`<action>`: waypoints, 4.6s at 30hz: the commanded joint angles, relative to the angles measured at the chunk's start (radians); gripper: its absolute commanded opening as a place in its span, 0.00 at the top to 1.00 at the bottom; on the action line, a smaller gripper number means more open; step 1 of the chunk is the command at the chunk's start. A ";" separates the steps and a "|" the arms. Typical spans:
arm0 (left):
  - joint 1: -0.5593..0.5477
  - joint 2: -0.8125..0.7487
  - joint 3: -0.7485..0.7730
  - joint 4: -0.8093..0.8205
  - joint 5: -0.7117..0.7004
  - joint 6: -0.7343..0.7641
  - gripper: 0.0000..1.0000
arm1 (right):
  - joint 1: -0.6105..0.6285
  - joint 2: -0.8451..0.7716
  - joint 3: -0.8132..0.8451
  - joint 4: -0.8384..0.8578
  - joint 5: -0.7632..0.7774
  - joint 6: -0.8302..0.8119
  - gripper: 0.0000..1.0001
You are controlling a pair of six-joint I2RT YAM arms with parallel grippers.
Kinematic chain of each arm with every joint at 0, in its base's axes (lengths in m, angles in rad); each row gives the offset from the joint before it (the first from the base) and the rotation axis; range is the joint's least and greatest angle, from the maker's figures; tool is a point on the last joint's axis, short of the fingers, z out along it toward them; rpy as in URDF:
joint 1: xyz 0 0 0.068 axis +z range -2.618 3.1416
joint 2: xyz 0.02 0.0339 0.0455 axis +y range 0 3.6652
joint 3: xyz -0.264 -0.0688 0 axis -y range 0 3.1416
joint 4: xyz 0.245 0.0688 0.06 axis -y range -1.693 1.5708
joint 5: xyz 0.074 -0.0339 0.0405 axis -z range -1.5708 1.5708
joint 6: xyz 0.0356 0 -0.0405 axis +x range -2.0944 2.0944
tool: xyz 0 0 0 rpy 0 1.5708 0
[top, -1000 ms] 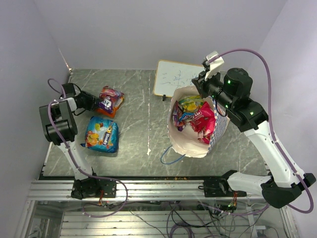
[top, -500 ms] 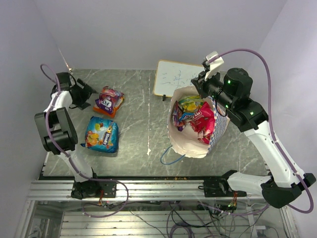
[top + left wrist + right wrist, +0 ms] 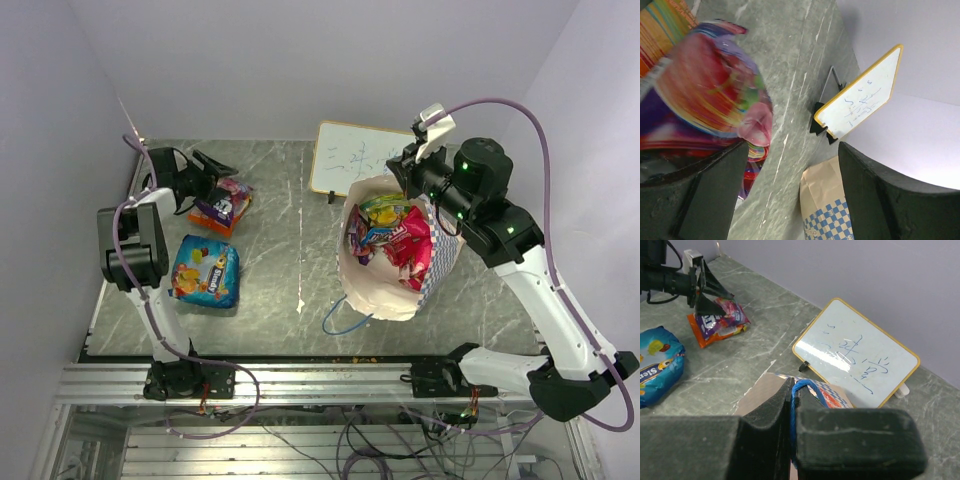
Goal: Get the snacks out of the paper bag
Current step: Take out the snack from the paper bag.
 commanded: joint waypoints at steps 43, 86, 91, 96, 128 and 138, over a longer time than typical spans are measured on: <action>-0.780 -0.765 -0.027 -0.355 -0.362 0.349 0.15 | -0.002 -0.085 -0.071 0.070 -0.016 0.157 1.00; -1.304 -0.092 0.239 -0.590 -1.300 0.432 0.57 | -0.001 -0.121 -0.051 0.047 -0.070 0.213 1.00; -1.275 -0.070 0.250 -0.594 -1.327 0.400 0.53 | -0.001 -0.111 -0.035 0.035 -0.070 0.200 1.00; -1.264 -0.048 0.267 -0.548 -1.381 0.436 0.52 | -0.001 -0.105 -0.026 0.032 -0.076 0.192 1.00; -1.184 0.130 0.364 -0.542 -1.383 0.473 0.63 | -0.001 -0.090 -0.014 0.038 -0.094 0.157 1.00; -1.190 -0.052 0.305 -0.484 -1.220 0.531 0.93 | -0.001 -0.089 -0.032 0.068 -0.085 0.166 1.00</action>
